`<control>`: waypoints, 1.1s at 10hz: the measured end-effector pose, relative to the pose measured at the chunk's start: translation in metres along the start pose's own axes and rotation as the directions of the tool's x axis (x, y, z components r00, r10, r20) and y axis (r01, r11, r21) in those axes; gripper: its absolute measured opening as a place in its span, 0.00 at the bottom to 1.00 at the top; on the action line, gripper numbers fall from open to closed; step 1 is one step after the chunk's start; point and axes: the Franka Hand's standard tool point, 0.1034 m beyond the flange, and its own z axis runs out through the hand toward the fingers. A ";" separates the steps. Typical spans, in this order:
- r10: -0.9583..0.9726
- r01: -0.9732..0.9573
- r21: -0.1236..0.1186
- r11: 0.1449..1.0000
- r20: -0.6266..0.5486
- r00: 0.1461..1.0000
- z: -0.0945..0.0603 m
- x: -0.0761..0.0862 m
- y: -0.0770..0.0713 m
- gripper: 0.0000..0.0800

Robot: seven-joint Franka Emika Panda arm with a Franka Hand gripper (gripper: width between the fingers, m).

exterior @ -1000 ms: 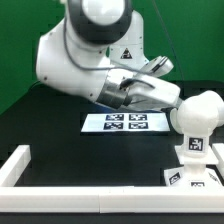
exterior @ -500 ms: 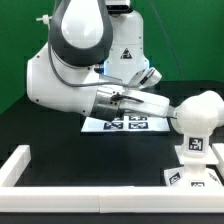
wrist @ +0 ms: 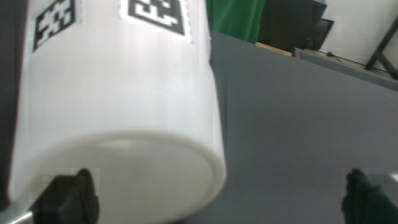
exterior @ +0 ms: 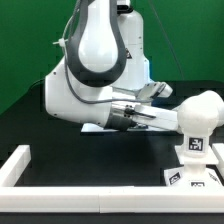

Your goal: Assemble lamp

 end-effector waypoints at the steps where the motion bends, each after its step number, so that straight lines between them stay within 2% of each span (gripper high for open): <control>1: 0.000 0.000 -0.010 1.000 0.004 1.000 0.008 -0.002 0.001 0.87; 3: 0.000 0.000 -0.023 1.000 0.012 1.000 0.017 -0.005 0.000 0.87; 5: 0.000 0.000 -0.024 1.000 0.009 1.000 0.017 -0.004 0.000 0.87; 6: 0.001 0.000 -0.023 1.000 0.009 1.000 0.016 -0.004 0.000 0.72; 7: 0.001 -0.001 -0.022 1.000 0.008 1.000 0.016 -0.003 0.000 0.72; 8: 0.001 -0.001 -0.021 1.000 0.008 1.000 0.015 -0.003 0.000 0.48; 9: 0.002 -0.002 -0.020 1.000 0.008 1.000 0.015 -0.003 0.000 0.48; 11: 0.002 -0.002 -0.018 1.000 0.007 1.000 0.014 -0.003 0.000 0.07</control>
Offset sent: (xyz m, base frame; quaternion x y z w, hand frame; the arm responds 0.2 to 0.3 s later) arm 0.0007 0.0098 -0.0037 -0.0172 0.0039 0.0078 0.9998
